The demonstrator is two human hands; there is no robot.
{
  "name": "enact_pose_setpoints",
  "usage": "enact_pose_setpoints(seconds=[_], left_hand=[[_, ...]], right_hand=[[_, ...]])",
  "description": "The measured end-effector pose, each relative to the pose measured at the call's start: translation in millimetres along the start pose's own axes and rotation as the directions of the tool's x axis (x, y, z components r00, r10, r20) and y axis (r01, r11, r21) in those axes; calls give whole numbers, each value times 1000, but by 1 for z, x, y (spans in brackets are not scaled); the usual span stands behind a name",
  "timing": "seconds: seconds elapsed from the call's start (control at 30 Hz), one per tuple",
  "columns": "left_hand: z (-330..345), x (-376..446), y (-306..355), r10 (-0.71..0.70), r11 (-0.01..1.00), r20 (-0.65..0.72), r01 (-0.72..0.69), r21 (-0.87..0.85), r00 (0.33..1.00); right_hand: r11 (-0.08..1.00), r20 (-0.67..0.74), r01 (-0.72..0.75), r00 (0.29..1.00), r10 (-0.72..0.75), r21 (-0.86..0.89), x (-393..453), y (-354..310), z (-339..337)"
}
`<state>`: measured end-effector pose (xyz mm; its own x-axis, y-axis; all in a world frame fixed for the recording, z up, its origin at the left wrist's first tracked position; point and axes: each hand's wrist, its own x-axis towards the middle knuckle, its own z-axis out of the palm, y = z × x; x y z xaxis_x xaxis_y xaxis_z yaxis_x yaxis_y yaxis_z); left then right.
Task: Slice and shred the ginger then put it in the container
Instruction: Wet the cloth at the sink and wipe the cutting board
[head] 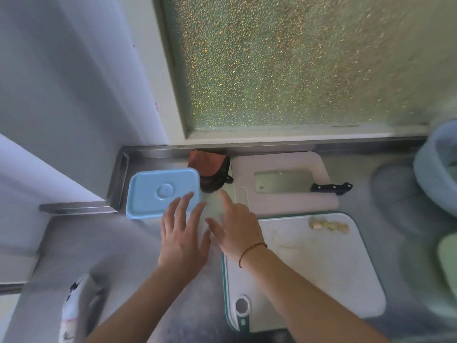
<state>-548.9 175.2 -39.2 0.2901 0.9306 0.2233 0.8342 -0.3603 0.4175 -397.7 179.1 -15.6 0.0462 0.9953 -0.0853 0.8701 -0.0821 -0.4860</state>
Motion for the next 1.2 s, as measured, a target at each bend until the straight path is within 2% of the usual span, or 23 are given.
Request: enact_pose_setpoints(seconds=[0.27,0.43,0.53,0.67,0.87,1.07,1.2], left_hand=[[56,-28,70,83,994,231,-65,-83,970],[83,-16,121,59,994,319,-26,-108,946],[95,-1,152,15,995,364,24,-101,931],[109,12,187,-9,992,368,54,-110,930],[136,21,228,141,983,354,-89,-159,925],[149,35,247,147,971,350,-67,-232,925],[147,44,243,122,976,364,-45,-214,923]], right_hand=[[993,-17,-118,993,118,29,-76,117,-51],[981,-89,-191,977,194,40,-109,186,-78],[976,-87,-216,972,217,20,-112,219,-94],[978,-31,-206,978,206,22,-108,248,-113],[969,-20,-234,972,236,78,-110,274,-135],[947,-46,-281,956,291,157,-118,287,-143],[949,-9,-282,958,286,137,-114,288,-136]])
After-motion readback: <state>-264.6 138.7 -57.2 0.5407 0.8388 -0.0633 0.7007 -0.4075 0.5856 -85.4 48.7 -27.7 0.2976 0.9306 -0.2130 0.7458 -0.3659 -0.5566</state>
